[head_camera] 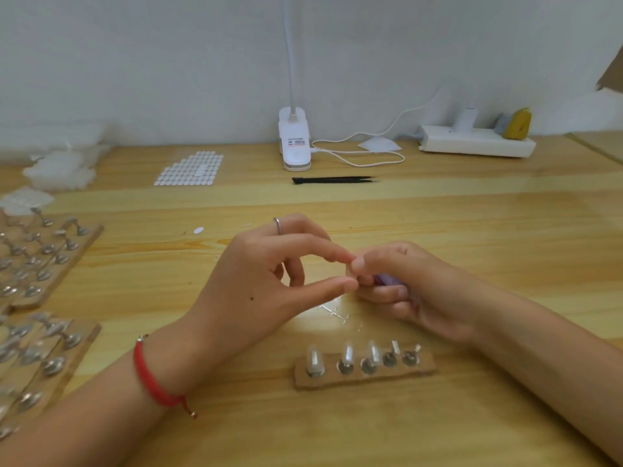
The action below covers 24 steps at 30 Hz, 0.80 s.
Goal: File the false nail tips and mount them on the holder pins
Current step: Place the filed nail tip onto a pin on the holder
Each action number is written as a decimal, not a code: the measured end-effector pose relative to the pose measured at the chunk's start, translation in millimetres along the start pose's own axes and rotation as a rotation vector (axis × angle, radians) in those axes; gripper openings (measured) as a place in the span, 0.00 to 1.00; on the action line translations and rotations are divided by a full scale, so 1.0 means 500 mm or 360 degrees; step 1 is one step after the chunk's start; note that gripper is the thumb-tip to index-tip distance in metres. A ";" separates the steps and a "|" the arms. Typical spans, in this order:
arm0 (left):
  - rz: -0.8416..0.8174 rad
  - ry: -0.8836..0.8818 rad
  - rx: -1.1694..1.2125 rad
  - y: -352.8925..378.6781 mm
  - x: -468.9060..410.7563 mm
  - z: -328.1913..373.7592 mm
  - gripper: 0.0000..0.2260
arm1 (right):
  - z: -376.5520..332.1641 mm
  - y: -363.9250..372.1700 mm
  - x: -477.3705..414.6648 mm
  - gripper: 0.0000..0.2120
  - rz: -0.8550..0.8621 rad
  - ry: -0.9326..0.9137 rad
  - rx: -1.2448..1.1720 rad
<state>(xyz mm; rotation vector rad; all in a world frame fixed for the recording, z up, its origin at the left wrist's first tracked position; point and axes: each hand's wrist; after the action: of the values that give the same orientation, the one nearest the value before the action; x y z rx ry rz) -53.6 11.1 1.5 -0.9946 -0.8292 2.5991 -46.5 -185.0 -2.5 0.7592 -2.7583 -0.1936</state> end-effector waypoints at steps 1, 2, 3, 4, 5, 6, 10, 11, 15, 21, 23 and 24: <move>0.0019 0.0010 -0.0029 -0.001 -0.001 0.002 0.08 | 0.000 -0.001 -0.001 0.08 -0.0011 0.0009 -0.0019; 0.0043 0.0012 -0.0050 -0.003 -0.001 0.004 0.08 | -0.001 -0.002 -0.002 0.07 -0.0018 0.0014 -0.0070; 0.0062 -0.0008 -0.0038 -0.005 -0.003 0.009 0.07 | -0.003 -0.003 -0.004 0.06 -0.0009 0.0019 -0.0169; 0.0064 -0.0053 0.0022 -0.006 -0.004 0.016 0.07 | -0.004 -0.006 -0.006 0.08 0.0022 0.0031 -0.0320; 0.0036 -0.0120 0.0129 -0.006 -0.005 0.025 0.07 | -0.007 -0.011 -0.008 0.11 0.0083 0.0046 -0.0488; -0.0024 -0.0201 0.0260 -0.004 -0.004 0.035 0.07 | -0.010 -0.016 -0.009 0.13 0.0158 0.0057 -0.0625; -0.0434 -0.0366 0.0274 0.018 0.015 0.062 0.09 | -0.015 -0.029 -0.012 0.14 0.0314 0.0033 -0.0732; -0.0482 -0.0343 0.0129 0.026 0.022 0.066 0.09 | -0.014 -0.029 -0.013 0.13 0.0311 0.0024 -0.0725; -0.0435 -0.0266 -0.0313 0.042 0.037 0.076 0.13 | -0.007 -0.029 -0.015 0.12 0.0280 -0.0018 -0.0665; -0.0356 -0.0288 -0.0389 0.052 0.040 0.083 0.15 | -0.005 -0.033 -0.018 0.10 0.0296 -0.0036 -0.0657; -0.0364 -0.0287 -0.0389 0.052 0.040 0.083 0.14 | -0.004 -0.032 -0.017 0.09 0.0306 -0.0034 -0.0656; -0.0370 -0.0287 -0.0392 0.052 0.039 0.083 0.14 | -0.004 -0.033 -0.017 0.09 0.0310 -0.0036 -0.0654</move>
<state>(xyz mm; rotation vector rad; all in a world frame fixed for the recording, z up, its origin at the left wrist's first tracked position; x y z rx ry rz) -96.4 -19.7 1.0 -0.6769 -1.2538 2.4524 -31.0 -194.6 -5.8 0.3805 -2.6573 -0.7023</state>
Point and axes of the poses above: each hand's wrist, its own x-axis away from the middle knuckle, its own y-axis out of the palm, z = x × y, and after that the axes turned 3 degrees about -x, right-handed
